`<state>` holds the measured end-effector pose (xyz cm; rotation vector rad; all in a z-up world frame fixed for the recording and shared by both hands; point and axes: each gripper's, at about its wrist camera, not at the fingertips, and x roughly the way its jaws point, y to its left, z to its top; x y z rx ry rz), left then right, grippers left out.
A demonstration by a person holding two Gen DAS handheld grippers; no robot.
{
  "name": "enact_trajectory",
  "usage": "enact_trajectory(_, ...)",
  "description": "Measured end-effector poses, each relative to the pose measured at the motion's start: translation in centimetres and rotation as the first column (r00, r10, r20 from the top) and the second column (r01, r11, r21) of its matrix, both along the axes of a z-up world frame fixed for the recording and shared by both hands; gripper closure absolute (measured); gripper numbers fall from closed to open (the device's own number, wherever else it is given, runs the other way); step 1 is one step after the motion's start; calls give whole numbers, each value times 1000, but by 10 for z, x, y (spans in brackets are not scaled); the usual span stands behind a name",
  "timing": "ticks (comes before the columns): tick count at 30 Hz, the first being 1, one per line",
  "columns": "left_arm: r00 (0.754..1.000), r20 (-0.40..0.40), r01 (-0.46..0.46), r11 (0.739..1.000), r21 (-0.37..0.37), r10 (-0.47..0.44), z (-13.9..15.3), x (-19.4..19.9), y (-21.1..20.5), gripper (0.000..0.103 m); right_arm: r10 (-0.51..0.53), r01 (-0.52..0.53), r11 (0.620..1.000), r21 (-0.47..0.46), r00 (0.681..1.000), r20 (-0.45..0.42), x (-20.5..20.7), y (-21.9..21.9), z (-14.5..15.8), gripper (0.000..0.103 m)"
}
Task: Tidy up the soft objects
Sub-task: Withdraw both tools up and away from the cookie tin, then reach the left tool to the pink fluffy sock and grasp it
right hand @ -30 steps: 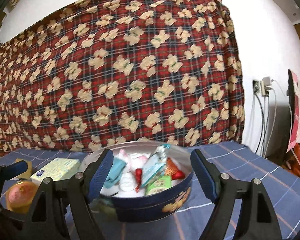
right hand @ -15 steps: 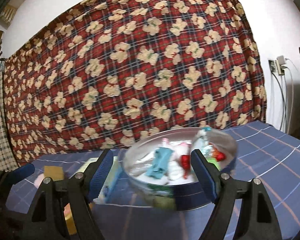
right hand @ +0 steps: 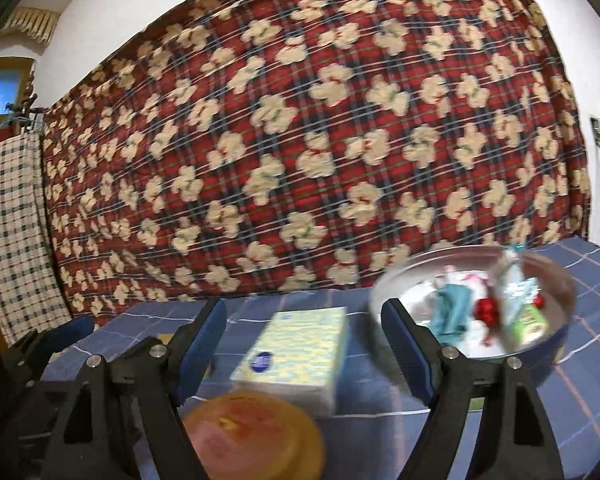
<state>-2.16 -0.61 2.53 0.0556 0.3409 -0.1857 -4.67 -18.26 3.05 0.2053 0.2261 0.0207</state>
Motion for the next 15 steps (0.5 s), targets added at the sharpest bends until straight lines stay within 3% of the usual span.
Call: enact_trajectory(15,989,-85,-124,992,7,124,-24,42,69,0,110,-111,994,-25,993,-42,35,82,-6,21)
